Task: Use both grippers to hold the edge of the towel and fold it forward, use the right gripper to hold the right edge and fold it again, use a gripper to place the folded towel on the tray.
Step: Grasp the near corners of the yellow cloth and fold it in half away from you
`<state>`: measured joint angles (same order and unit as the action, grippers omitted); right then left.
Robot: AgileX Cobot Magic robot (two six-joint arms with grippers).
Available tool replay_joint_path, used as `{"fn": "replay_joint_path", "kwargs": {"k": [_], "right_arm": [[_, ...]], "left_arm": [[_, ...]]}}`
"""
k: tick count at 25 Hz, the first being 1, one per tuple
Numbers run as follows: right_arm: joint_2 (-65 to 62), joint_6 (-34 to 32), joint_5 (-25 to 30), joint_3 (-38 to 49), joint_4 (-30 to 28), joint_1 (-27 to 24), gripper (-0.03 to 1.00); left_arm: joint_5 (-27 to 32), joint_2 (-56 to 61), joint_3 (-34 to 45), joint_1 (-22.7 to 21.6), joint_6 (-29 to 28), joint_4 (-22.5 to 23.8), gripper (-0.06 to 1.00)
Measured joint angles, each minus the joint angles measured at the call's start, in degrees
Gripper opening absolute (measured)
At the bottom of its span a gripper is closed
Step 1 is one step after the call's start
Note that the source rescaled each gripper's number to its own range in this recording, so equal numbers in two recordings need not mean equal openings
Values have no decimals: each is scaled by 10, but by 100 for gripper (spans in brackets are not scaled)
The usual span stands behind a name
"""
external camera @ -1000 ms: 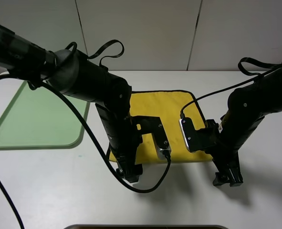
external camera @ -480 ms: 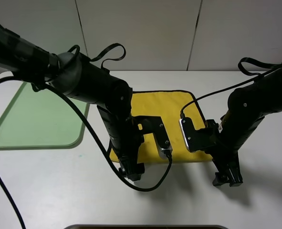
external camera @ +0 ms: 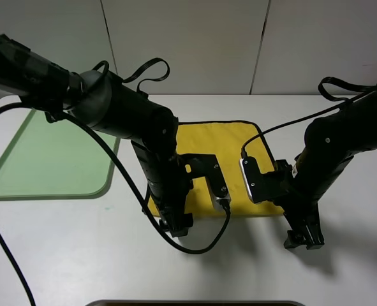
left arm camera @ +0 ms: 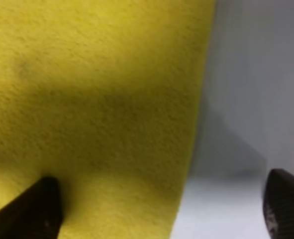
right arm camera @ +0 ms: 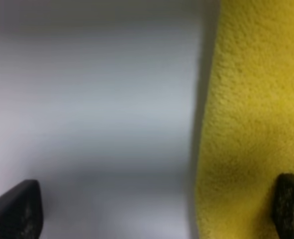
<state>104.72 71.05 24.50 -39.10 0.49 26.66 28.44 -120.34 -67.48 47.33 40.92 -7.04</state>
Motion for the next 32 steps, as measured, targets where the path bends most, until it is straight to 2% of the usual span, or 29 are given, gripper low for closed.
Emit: {"fn": "replay_joint_path", "kwargs": {"k": [3, 7, 11, 17, 19, 20, 27, 32], "right_arm": [[0, 0, 0, 0, 1, 0, 99], [0, -1, -2, 1, 11, 0, 83], [0, -2, -10, 1, 19, 0, 61], [1, -2, -36, 1, 33, 0, 18], [1, -2, -46, 1, 34, 0, 4], [1, -2, -47, 1, 34, 0, 0], [1, -2, -47, 1, 34, 0, 0], [-12, -6, -41, 4, 34, 0, 0]], "left_arm": [[-10, -1, 0, 0, 0, 4, 69], [-22, -3, 0, 0, 0, 5, 53], [-27, -3, 0, 0, 2, 4, 36], [-28, -3, 0, 0, 2, 1, 6], [-26, -3, 0, 0, 2, 1, 2], [-26, -3, 0, 0, 2, 0, 1], [-23, -3, -2, 0, 2, -1, 0], [0, 0, -3, 0, 2, 3, 0]]}}
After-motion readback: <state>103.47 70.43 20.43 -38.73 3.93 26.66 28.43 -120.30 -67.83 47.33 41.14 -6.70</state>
